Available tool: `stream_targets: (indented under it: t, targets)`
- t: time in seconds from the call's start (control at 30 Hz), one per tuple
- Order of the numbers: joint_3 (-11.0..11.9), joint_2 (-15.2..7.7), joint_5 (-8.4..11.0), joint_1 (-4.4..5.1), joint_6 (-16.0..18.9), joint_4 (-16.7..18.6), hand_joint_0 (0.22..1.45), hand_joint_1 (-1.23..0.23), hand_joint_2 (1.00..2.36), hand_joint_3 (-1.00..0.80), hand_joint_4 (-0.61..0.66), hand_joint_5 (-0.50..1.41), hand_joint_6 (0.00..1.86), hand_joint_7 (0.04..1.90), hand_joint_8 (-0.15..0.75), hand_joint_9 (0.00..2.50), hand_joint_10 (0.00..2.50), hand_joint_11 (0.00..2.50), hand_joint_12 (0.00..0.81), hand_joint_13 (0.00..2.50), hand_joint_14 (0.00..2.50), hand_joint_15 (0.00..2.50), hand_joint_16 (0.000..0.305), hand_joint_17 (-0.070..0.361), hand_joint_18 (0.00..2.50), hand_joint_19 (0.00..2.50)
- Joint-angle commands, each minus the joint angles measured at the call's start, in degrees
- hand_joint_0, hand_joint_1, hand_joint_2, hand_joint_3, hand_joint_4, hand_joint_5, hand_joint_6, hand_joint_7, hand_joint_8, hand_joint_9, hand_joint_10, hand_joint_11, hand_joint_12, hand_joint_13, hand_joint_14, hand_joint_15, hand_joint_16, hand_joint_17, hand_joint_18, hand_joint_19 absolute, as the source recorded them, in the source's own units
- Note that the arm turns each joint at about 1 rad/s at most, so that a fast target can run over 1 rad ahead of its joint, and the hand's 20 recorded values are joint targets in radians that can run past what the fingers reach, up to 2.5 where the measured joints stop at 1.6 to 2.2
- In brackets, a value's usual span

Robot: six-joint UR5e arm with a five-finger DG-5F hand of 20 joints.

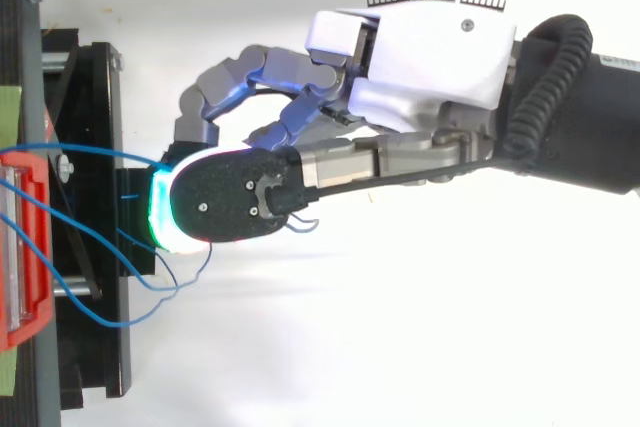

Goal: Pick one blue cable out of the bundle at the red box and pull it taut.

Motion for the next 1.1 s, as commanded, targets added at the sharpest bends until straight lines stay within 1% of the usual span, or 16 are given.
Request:
stream_targets:
  t: [0.0, 0.2, 0.3, 0.37, 0.5, 0.53, 0.57, 0.6, 0.7, 0.73, 0.8, 0.83, 0.87, 0.9, 1.07]
  targets:
    - [0.01, 0.16, 0.05, 0.02, -1.6, -0.48, 0.47, -0.48, 1.0, -0.5, -0.06, -0.19, 0.89, 0.86, 0.334, 0.88, 0.01, 1.01, 0.418, 0.6, 0.01, 0.38, 0.058, 0.13, 0.48, 0.26]
    - [-0.08, 0.08, 0.05, -0.16, -3.54, -0.83, 0.49, -0.51, 1.0, -0.5, -0.06, -0.19, 0.89, 0.88, 0.322, 0.87, 0.01, 1.02, 0.408, 0.59, 0.01, 0.38, 0.055, 0.125, 0.47, 0.26]
    - [-0.08, 0.08, 0.05, -0.07, -4.15, -0.83, 0.5, -0.52, 1.0, -0.5, -0.05, -0.19, 0.89, 0.89, 0.319, 0.87, 0.01, 1.01, 0.406, 0.58, 0.01, 0.37, 0.055, 0.123, 0.46, 0.27]
    - [-0.08, 0.08, 0.05, -0.25, -4.59, -0.83, 0.5, -0.52, 1.0, -0.5, -0.04, -0.19, 0.89, 0.88, 0.321, 0.87, 0.01, 1.01, 0.405, 0.58, 0.01, 0.38, 0.055, 0.123, 0.46, 0.26]
    - [-0.43, 0.08, 1.1, -0.42, -6.17, -0.83, 0.5, -0.52, 1.0, -0.5, -0.03, -0.2, 0.89, 0.87, 0.321, 0.86, 0.01, 1.01, 0.405, 0.58, 0.01, 0.38, 0.055, 0.123, 0.46, 0.26]
    - [-0.61, 0.08, 1.63, -0.42, -6.79, -0.83, 0.5, -0.52, 1.0, -0.5, -0.03, -0.2, 0.89, 0.87, 0.324, 0.86, 0.01, 1.02, 0.406, 0.58, 0.01, 0.38, 0.055, 0.123, 0.46, 0.26]
    - [-0.61, 0.08, 1.63, -0.42, -6.79, -0.83, 0.5, -0.52, 1.0, -0.5, -0.03, -0.2, 0.89, 0.87, 0.324, 0.86, 0.01, 1.02, 0.406, 0.58, 0.01, 0.38, 0.055, 0.123, 0.46, 0.26]
    - [-0.61, 0.08, 2.24, -0.51, -7.49, -1.01, 0.5, -0.52, 1.0, -0.5, -0.03, -0.2, 0.89, 0.87, 0.323, 0.85, 0.01, 1.01, 0.406, 0.58, 0.01, 0.38, 0.055, 0.123, 0.46, 0.26]
    - [-0.7, 0.08, 3.12, -0.51, -8.55, -1.27, 0.5, -0.52, 1.0, -0.5, -0.02, -0.2, 0.89, 0.86, 0.327, 0.85, 0.01, 1.02, 0.408, 0.58, 0.01, 0.37, 0.055, 0.124, 0.46, 0.26]
    - [-0.7, 0.08, 3.91, -0.51, -9.25, -1.45, 0.5, -0.52, 1.0, -0.5, -0.01, -0.2, 0.89, 0.85, 0.325, 0.85, 0.01, 1.01, 0.408, 0.57, 0.01, 0.37, 0.055, 0.124, 0.46, 0.26]
    - [-0.7, 0.08, 4.7, -0.51, -9.95, -1.54, 0.5, -0.52, 1.0, -0.5, -0.01, -0.2, 0.89, 0.86, 0.326, 0.84, 0.01, 1.02, 0.41, 0.57, 0.01, 0.37, 0.055, 0.124, 0.46, 0.26]
    - [-0.7, -0.01, 6.37, -0.51, -11.27, -1.54, 0.5, -0.52, 1.0, -0.5, -0.01, -0.2, 0.89, 0.86, 0.326, 0.84, 0.01, 1.02, 0.41, 0.57, 0.01, 0.37, 0.055, 0.124, 0.46, 0.26]
    - [-0.7, 0.08, 6.99, -0.51, -11.8, -1.54, 0.5, -0.52, 1.0, -0.5, -0.01, -0.2, 0.89, 0.85, 0.325, 0.84, 0.01, 1.02, 0.409, 0.57, 0.01, 0.38, 0.055, 0.124, 0.46, 0.26]
    - [-0.7, 0.08, 8.4, -0.42, -13.12, -1.54, 0.5, -0.52, 1.0, -0.5, -0.01, -0.2, 0.89, 0.86, 0.326, 0.84, 0.01, 1.0, 0.41, 0.57, 0.01, 0.37, 0.055, 0.124, 0.46, 0.26]
    - [-0.7, 0.08, 9.54, -0.51, -14.87, -1.54, 0.51, -0.54, 1.0, -0.5, -0.01, -0.2, 0.88, 0.86, 0.322, 0.84, 0.01, 1.02, 0.406, 0.57, 0.01, 0.37, 0.054, 0.123, 0.46, 0.25]
